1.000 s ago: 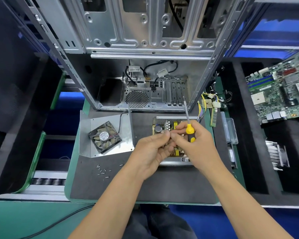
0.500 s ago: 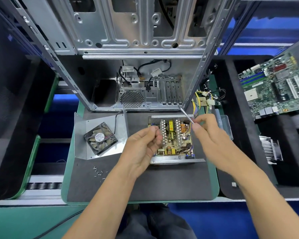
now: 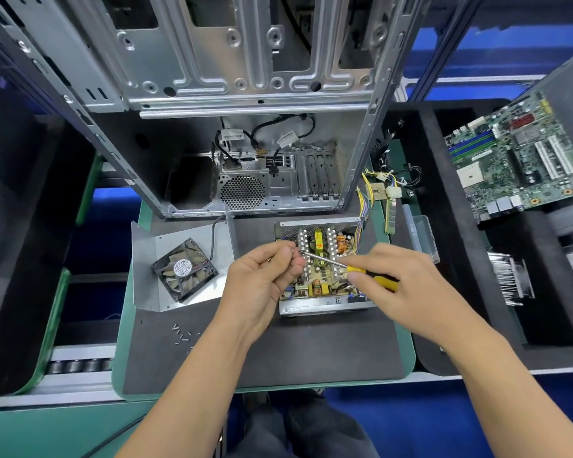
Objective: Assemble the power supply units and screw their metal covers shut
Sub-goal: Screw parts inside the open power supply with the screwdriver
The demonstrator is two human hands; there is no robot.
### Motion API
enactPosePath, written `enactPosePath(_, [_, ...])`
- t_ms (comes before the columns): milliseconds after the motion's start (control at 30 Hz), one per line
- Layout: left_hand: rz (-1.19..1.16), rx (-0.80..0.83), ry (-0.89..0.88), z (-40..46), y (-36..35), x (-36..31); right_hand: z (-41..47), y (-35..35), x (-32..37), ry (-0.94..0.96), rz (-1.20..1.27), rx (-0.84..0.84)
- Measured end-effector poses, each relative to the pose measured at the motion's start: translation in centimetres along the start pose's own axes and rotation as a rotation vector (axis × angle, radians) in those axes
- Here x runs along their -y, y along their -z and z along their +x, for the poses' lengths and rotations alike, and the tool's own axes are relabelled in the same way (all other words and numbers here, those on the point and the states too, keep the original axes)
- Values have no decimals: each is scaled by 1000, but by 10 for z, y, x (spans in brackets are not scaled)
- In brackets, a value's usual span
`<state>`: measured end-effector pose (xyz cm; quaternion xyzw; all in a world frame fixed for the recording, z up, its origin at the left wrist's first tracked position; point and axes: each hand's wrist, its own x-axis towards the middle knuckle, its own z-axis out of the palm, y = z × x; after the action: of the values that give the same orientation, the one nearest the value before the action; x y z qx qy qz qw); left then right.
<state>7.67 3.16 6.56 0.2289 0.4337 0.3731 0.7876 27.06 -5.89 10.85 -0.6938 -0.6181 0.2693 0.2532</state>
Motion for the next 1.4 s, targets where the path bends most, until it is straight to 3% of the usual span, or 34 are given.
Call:
enactPosePath(333, [224,13,-99,0,6,0,7,5,4,-21,-58,91])
enactPosePath(500, [345,25,-122,0,9,0,16,14,-1,-129,14,207])
enactPosePath(600, [348,35,-107,0,9,-4,20,16,-6,-246,214,205])
enactPosePath(733, [346,63,-96,0,9,-8,17,24,-14,-242,440,232])
enactPosePath(867, [333,71,-93,0,5,-6,14,21,-18,-303,913,-46])
enactPosePath(1033, [311,74,-69,0,-2,2,11,-12,-16,-445,1247,-384])
enactPosePath(1133, [312,90,-36,-1,-8,7,13,-22,-13,-512,1345,-412])
enactPosePath(1400, [358,84,19,1,-15,15,14,-31,-16,-526,1244,-396])
